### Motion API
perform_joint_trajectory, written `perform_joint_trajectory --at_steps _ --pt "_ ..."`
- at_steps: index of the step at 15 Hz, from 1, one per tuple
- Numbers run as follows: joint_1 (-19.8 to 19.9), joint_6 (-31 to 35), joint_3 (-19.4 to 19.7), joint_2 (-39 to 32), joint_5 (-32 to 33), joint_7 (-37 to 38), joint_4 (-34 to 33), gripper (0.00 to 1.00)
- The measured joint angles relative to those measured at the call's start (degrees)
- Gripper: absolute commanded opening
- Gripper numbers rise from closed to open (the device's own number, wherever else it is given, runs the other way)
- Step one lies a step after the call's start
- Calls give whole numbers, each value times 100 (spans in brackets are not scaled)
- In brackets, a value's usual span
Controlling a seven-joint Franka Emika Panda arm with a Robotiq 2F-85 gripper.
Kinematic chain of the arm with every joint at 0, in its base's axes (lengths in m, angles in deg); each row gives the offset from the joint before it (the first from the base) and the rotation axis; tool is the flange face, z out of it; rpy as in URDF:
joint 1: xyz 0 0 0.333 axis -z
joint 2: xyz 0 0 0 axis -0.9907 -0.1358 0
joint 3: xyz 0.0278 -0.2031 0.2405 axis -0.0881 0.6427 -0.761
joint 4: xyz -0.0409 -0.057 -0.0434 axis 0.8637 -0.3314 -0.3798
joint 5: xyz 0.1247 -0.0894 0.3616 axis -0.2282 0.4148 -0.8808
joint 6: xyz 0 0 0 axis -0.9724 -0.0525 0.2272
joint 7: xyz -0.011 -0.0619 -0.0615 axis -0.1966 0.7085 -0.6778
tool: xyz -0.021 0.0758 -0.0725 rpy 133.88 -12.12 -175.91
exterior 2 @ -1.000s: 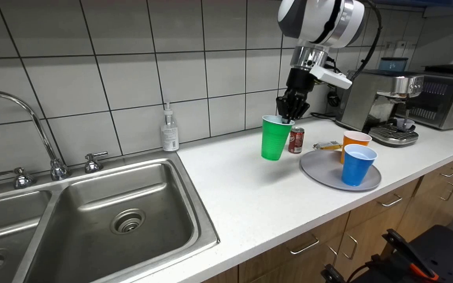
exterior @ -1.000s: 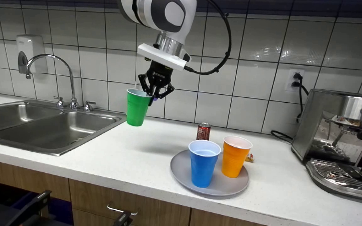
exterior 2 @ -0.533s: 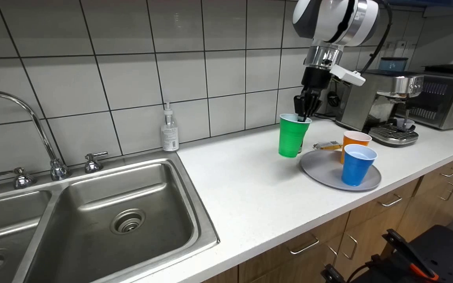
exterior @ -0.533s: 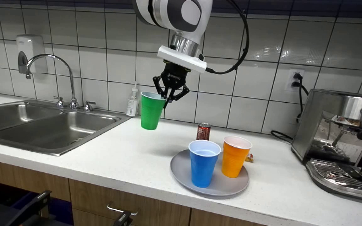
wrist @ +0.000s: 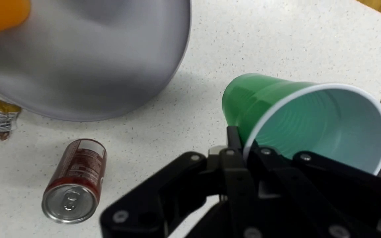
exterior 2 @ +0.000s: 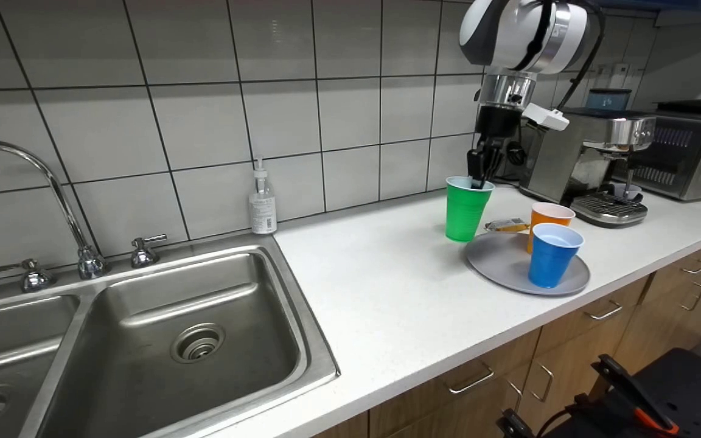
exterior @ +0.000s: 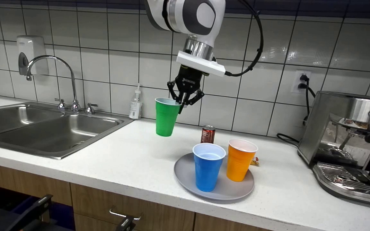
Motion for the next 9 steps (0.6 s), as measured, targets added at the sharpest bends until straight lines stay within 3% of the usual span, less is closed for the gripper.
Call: perform_joint_trajectory --at_steps 9 --pt "359 0 66 -718 158 -540 -757 1"
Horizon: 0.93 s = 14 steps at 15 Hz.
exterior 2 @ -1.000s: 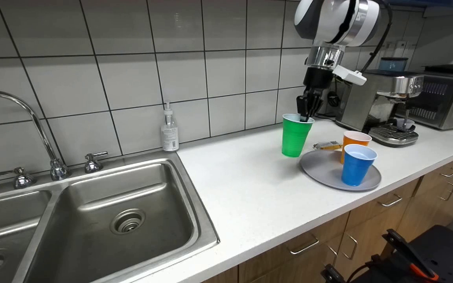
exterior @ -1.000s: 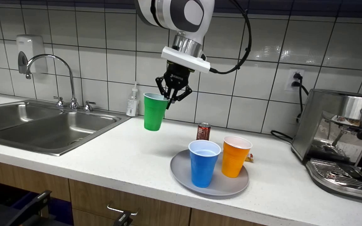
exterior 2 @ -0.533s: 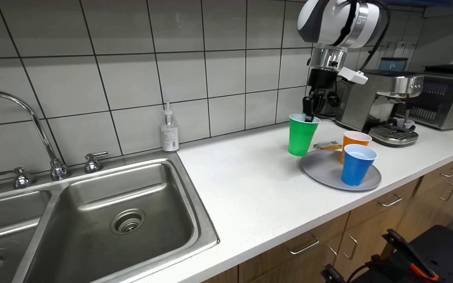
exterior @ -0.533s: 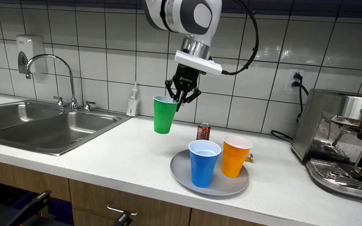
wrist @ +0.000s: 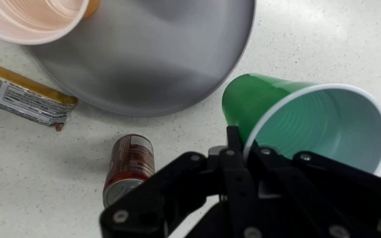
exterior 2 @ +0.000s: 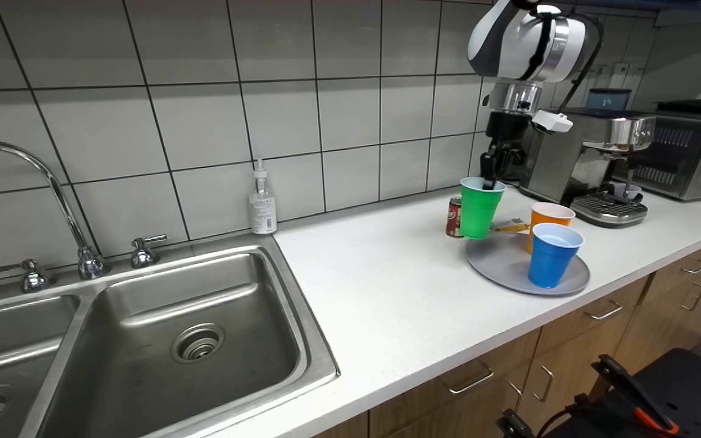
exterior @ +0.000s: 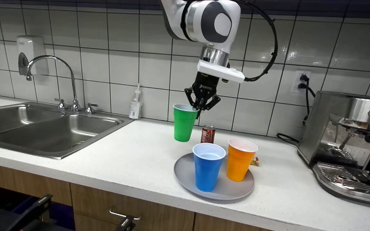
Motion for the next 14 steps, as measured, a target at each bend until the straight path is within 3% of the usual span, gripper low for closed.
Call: perform_joint_trajectory --at_steps 14 --pt "479 0 -3 -974 172 -691 -951 1"
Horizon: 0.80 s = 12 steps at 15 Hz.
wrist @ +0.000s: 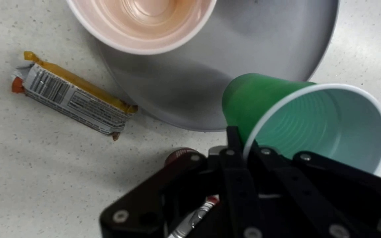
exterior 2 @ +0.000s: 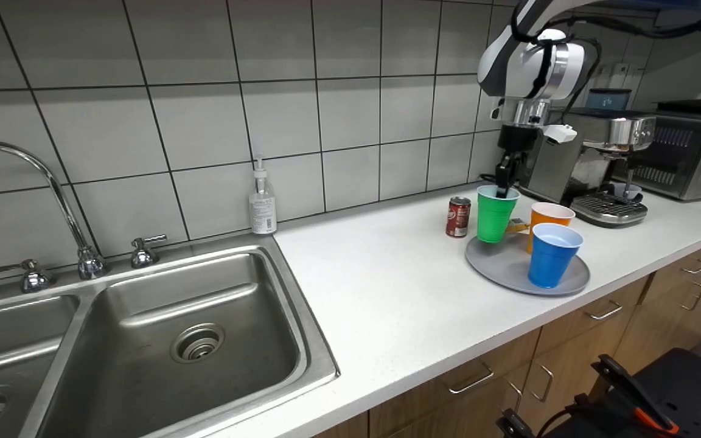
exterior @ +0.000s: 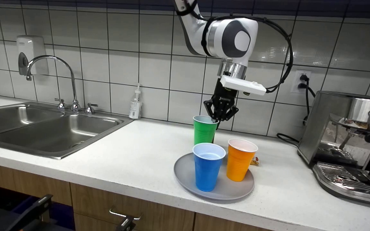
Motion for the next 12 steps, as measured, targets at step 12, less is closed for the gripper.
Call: perform_joint_trajectory --at_steps 12 --pt "49 92 -24 -293 261 -192 -226 1"
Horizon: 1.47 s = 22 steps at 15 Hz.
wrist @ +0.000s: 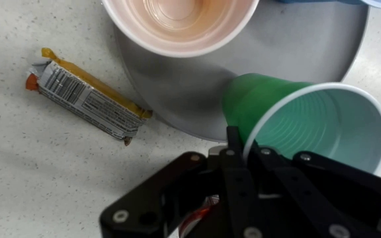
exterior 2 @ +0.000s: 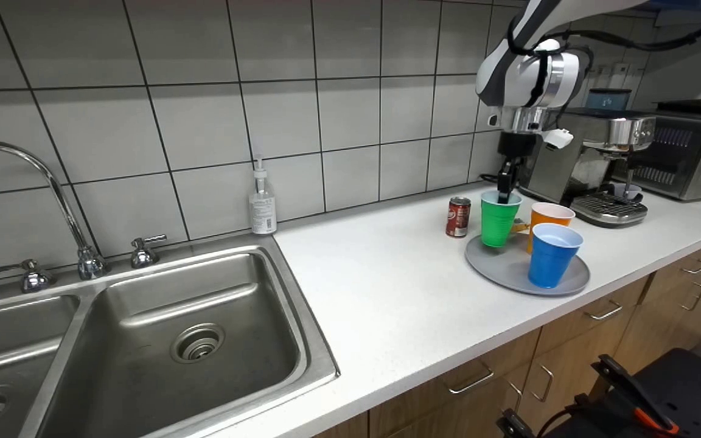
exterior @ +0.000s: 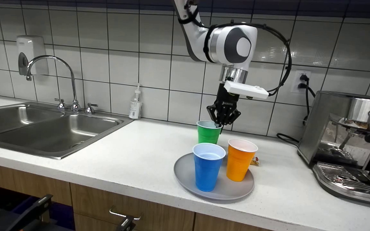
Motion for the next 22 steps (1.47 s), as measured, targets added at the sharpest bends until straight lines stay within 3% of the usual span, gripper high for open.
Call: perform_joint_trajectory --at_steps 14,15,16,22 --pt "0 372 -73 -244 22 -4 -1 1" --pt "0 390 -73 -259 25 -4 -1 29" --pt "0 406 -73 -270 30 -4 -1 30" --pt "0 442 -73 -278 197 -4 -1 73"
